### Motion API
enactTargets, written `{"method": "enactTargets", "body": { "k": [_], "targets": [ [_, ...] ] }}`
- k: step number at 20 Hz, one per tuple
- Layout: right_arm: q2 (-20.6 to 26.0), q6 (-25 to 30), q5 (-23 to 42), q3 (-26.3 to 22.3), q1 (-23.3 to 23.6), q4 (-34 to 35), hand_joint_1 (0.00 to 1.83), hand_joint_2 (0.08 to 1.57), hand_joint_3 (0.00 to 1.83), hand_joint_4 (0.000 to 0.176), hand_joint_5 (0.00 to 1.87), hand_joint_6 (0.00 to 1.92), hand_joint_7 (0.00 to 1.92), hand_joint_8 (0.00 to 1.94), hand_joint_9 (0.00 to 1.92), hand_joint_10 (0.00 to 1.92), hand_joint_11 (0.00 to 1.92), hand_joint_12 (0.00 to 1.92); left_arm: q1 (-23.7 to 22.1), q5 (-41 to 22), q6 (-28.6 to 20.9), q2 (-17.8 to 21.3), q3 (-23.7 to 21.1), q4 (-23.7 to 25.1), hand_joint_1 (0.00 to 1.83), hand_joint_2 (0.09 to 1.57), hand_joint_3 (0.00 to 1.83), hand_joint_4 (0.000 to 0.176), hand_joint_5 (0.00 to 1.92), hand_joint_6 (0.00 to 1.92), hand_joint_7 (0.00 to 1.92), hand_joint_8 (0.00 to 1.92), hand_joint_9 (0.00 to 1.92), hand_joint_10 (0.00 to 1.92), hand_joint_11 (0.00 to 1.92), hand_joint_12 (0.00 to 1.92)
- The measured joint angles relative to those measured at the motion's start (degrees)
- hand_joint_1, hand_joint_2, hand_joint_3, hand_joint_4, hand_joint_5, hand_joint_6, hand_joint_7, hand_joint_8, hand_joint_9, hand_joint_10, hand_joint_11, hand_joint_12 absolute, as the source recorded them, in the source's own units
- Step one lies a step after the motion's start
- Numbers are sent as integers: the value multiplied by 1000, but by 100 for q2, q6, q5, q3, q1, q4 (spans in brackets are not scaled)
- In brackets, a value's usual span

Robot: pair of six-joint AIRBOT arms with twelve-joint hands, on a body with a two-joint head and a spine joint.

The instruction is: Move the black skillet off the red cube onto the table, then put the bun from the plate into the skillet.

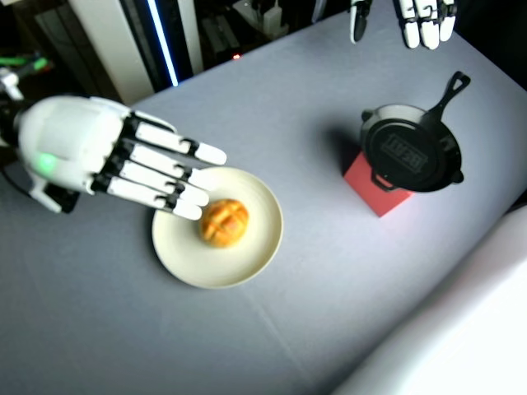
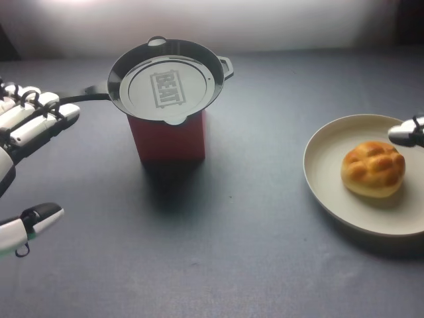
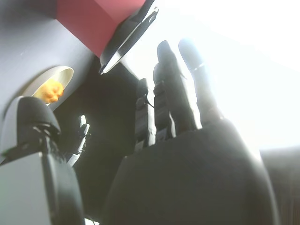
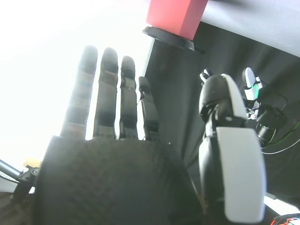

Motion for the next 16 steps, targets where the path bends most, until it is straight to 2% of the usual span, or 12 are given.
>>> {"method": "enactTargets", "body": {
  "k": [3,4,5,6,8,9,11,12,13,16],
  "targets": [
    [0,2,4,0,0,2,715,1335,0,16,542,0,545,2,577,6,376,646,2,7,0,0,0,-2,800,1111,2,33,264,0,206,0,153,5,0,419],
    [0,4,9,0,0,-2,740,1335,0,13,538,0,543,1,589,8,388,650,0,7,0,0,2,-4,776,1112,1,18,250,1,192,1,164,5,0,571],
    [0,2,7,0,0,0,760,1336,0,20,532,0,536,0,582,3,380,647,-66,37,0,-31,81,-11,776,1116,1,13,253,1,192,1,171,4,0,618],
    [0,4,4,0,0,4,764,1336,0,20,532,1,536,1,577,1,370,643,-245,129,-9,-127,214,-98,773,1109,0,26,270,3,203,3,183,6,0,672],
    [0,7,26,0,0,-24,757,1332,0,14,545,1,562,0,556,0,336,575,-538,282,0,-313,538,-306,807,1136,4,61,271,0,173,3,116,7,0,496],
    [0,7,4,0,0,-17,744,1335,1,12,545,0,562,0,549,0,322,554,-765,468,81,-433,699,-529,814,1138,3,51,281,4,180,6,112,7,0,479],
    [0,7,-13,2,0,-20,716,1336,2,24,547,0,563,0,550,1,321,550,-1176,822,452,-599,935,-807,735,1122,0,58,294,2,195,2,100,0,0,379],
    [0,7,-17,2,0,-22,723,1338,1,18,555,2,571,1,556,2,354,550,-1366,975,540,-691,1056,-876,685,1111,0,69,300,3,204,4,124,9,0,377],
    [0,7,-13,2,0,-28,724,1342,2,16,560,3,575,2,563,4,366,552,-1532,1178,562,-796,1239,-931,607,1103,0,84,288,1,208,2,159,12,0,457],
    [0,4,-42,2,0,-39,766,1351,0,0,574,0,567,0,565,0,401,523,-2037,1908,1084,-1110,1718,-1405,582,1090,0,105,276,2,210,1,185,5,0,576]
  ]
}}
